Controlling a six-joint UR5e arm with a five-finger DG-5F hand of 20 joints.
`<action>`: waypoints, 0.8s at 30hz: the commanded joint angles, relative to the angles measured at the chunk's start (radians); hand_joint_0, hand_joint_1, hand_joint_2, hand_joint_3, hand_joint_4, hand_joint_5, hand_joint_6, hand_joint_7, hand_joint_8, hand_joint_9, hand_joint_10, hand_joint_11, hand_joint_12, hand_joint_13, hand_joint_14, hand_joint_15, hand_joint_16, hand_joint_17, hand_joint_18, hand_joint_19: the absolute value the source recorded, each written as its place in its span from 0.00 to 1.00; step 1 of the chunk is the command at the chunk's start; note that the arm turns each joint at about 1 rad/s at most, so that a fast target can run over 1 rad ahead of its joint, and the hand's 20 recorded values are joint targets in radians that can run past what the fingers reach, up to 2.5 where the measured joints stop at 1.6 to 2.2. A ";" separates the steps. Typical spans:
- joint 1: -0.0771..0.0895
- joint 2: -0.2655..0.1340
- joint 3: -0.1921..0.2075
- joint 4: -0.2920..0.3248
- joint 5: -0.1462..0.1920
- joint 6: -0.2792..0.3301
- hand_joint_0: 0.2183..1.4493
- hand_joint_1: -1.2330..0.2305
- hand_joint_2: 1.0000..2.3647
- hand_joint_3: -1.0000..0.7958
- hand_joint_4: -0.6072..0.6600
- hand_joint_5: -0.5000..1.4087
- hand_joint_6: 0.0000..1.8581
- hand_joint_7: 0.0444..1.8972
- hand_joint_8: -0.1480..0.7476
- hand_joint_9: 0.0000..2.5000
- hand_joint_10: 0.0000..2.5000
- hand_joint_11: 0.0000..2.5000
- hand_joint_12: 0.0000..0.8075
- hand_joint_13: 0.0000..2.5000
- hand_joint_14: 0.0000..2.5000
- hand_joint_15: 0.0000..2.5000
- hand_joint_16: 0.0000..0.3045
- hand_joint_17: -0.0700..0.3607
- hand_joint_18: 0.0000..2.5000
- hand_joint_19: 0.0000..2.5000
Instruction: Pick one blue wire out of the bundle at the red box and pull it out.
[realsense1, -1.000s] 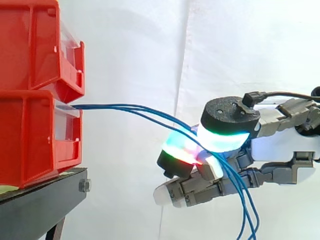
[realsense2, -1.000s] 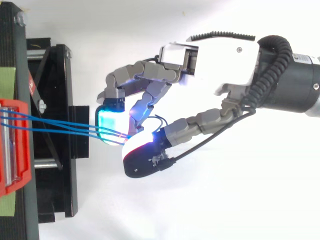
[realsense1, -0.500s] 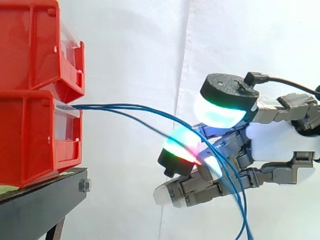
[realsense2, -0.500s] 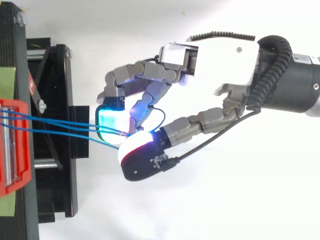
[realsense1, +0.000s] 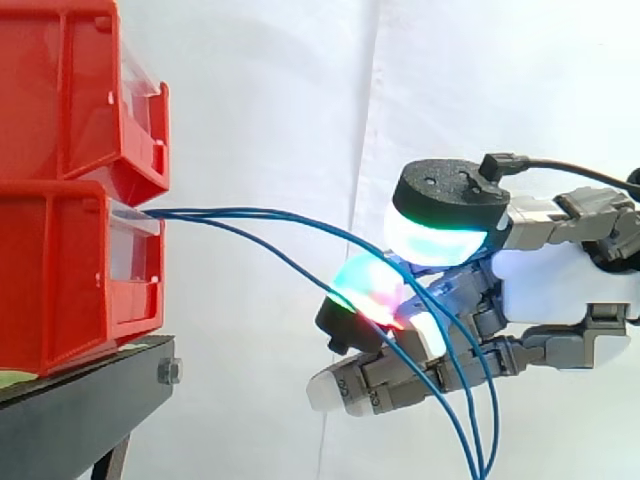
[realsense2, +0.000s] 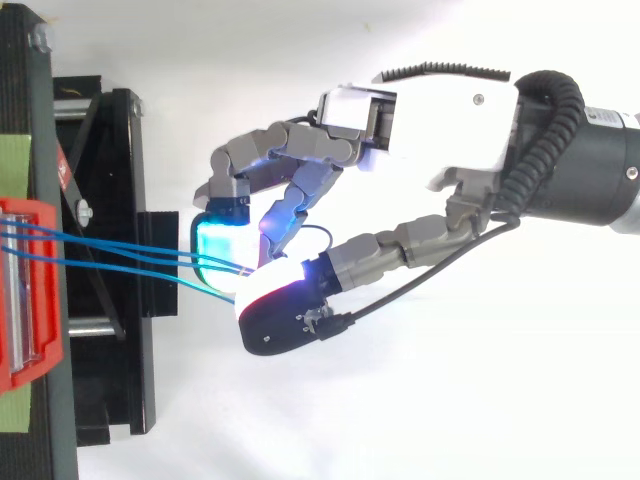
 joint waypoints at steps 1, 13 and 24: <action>0.000 0.001 -0.001 0.000 0.000 0.000 0.27 0.35 0.01 0.45 0.72 0.19 0.43 0.64 0.50 0.38 0.01 0.31 0.49 0.13 0.00 0.05 0.21 0.50 0.10 0.11; -0.002 0.000 0.000 0.000 0.000 0.000 0.28 0.29 0.01 0.44 0.74 0.18 0.45 0.64 0.51 0.37 0.01 0.32 0.49 0.13 0.00 0.04 0.21 0.50 0.11 0.10; -0.003 0.000 -0.001 0.000 0.000 0.000 0.29 0.25 0.01 0.46 0.74 0.17 0.46 0.64 0.51 0.36 0.01 0.35 0.50 0.12 0.00 0.05 0.21 0.50 0.10 0.09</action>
